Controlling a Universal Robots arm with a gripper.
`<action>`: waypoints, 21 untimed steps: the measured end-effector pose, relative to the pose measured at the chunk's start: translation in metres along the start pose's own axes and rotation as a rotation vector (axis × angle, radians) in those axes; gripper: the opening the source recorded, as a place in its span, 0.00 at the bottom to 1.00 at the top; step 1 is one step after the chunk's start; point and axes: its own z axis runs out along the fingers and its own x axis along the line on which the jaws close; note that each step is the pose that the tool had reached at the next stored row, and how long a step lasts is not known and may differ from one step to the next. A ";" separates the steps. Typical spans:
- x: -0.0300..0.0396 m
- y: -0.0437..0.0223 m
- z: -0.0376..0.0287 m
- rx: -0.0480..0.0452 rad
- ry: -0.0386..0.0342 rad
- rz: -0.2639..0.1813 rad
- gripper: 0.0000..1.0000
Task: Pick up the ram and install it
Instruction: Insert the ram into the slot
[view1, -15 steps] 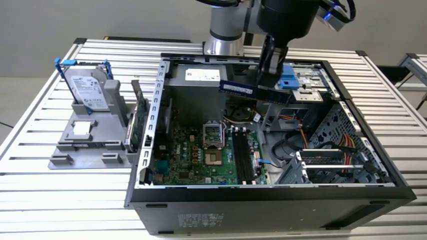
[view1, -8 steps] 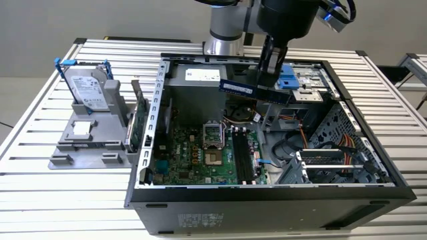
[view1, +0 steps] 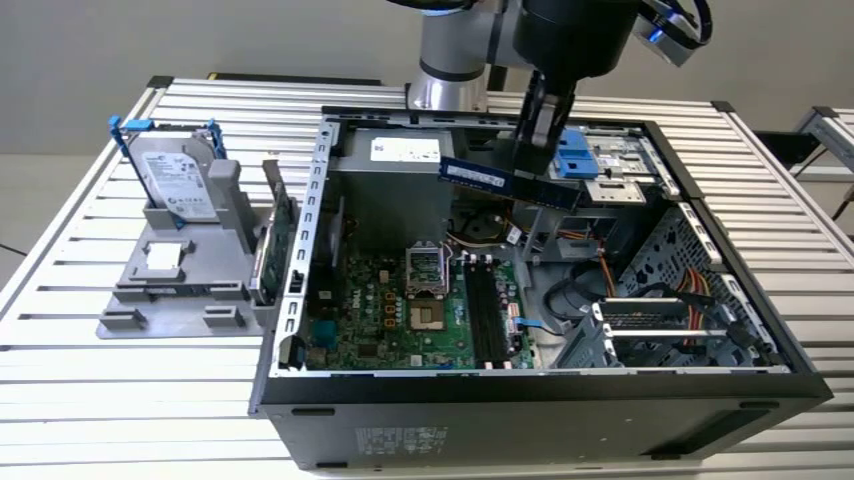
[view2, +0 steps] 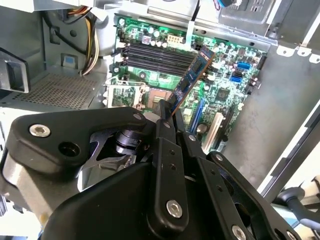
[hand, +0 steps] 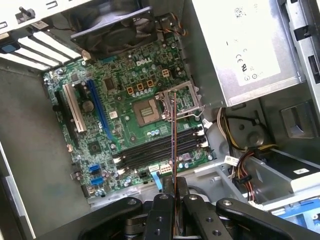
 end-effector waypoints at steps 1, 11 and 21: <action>0.0000 0.0000 0.0000 -0.0002 0.0000 0.004 0.00; 0.0000 0.0000 0.0000 -0.0024 -0.0004 0.051 0.00; 0.0000 0.0000 0.0000 -0.0042 -0.0007 0.091 0.00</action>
